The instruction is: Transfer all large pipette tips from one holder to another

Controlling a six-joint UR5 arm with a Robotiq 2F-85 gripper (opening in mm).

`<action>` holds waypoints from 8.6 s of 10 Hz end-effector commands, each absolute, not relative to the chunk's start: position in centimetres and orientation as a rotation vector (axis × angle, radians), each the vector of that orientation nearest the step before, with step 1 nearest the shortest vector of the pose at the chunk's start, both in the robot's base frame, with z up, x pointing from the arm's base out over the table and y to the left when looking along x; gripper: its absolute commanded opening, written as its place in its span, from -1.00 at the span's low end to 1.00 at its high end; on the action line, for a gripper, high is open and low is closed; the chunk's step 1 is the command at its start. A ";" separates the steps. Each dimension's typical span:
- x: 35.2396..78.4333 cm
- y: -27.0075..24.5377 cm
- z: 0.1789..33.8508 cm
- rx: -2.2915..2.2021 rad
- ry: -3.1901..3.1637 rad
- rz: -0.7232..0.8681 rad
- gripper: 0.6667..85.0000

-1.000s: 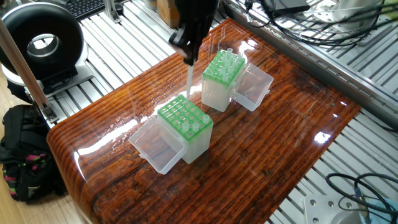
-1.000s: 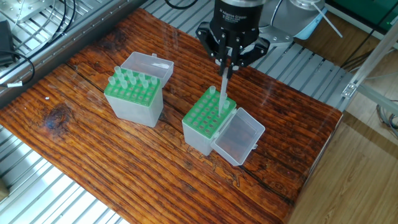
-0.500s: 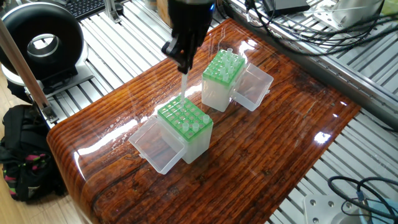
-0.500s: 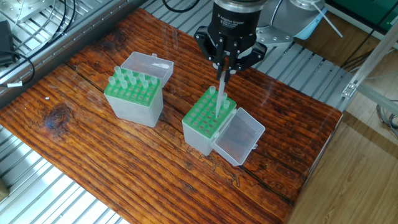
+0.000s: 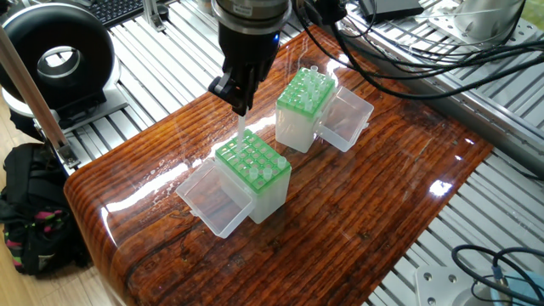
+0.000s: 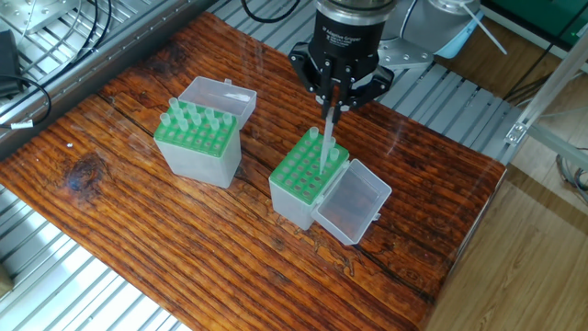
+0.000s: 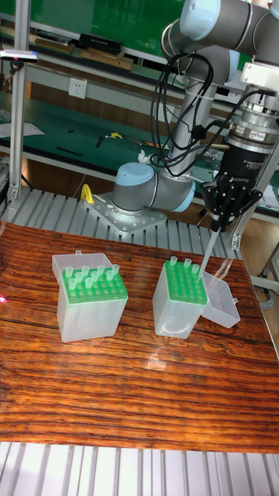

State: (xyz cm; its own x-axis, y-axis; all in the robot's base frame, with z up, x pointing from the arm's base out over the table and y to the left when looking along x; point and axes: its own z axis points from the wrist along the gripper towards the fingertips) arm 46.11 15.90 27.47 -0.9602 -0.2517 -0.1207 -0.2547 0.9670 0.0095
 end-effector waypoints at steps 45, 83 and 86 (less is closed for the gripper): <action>47.2 12.4 26.5 -0.516 3.039 0.026 -0.47; 52.3 -3.1 14.7 -0.581 2.999 -0.058 -0.39; 52.0 -3.0 14.7 -0.583 3.012 -0.050 -0.39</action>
State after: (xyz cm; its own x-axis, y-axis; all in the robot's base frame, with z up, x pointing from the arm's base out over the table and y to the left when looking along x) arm 52.20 -3.20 14.62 -0.9230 -0.3787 -0.0678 -0.3752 0.9251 -0.0584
